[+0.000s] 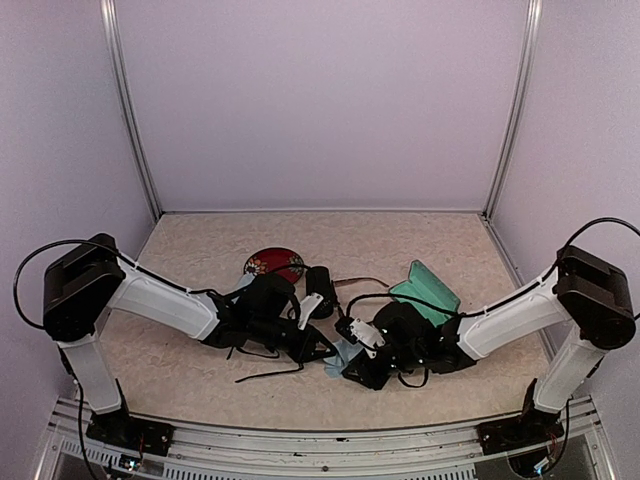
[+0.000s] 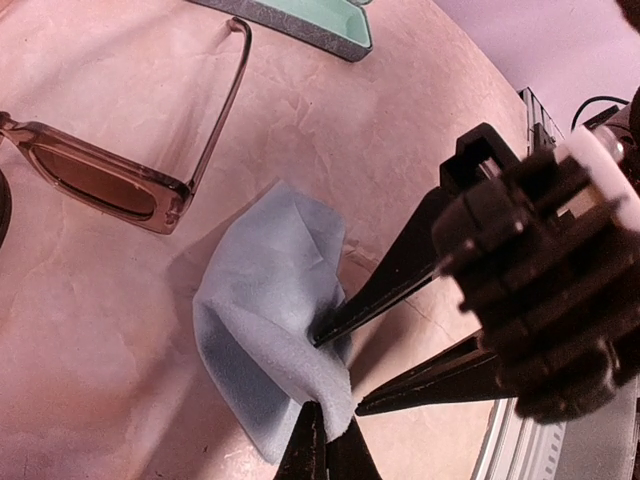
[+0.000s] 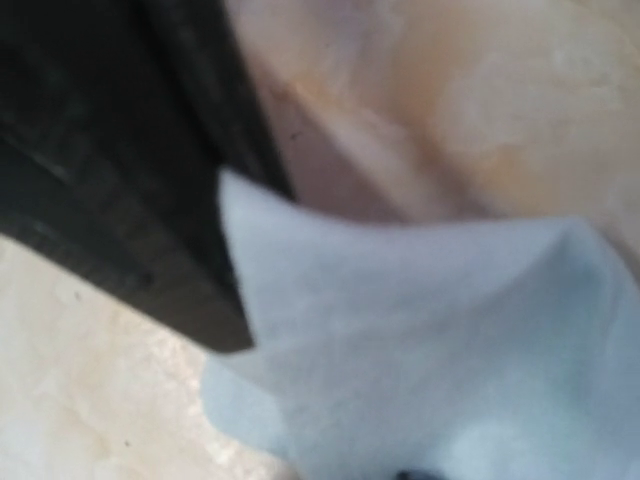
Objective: Organize the sunglasses
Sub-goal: Pick up the corner of the glasses cleaning cloth from the center of the board.
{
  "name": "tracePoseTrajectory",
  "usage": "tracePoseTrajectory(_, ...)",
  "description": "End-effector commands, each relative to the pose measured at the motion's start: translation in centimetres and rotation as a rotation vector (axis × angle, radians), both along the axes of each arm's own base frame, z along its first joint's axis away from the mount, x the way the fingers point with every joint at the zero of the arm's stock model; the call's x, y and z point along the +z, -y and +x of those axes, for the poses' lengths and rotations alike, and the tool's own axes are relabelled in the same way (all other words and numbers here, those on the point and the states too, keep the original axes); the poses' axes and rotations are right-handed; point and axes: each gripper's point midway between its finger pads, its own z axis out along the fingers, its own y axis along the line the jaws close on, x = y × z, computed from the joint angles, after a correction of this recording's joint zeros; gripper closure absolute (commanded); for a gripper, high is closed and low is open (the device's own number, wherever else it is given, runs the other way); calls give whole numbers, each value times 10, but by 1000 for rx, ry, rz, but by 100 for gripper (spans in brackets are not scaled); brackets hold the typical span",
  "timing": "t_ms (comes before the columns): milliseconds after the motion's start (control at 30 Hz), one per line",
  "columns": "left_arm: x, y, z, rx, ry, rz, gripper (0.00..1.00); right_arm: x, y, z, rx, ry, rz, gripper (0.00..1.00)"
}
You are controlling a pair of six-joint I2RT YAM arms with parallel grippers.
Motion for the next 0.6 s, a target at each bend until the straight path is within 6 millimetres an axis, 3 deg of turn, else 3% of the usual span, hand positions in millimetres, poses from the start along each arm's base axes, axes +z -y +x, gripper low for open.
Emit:
tracePoseTrajectory(0, -6, 0, -2, -15, -19, -10, 100, -7, 4, 1, -9, 62, -47, 69)
tracePoseTrajectory(333, -11, -1, -7, -33, -39, -11, 100, -7, 14, 3, -55, 141, -41, 87)
tracePoseTrajectory(467, -10, -1, -7, -37, -39, -15, 100, -3, 20, 6, -88, 168, -31, 100)
tracePoseTrajectory(567, -10, -1, -8, -38, -39, -16, 100, 4, 24, 9, -110, 188, -13, 100)
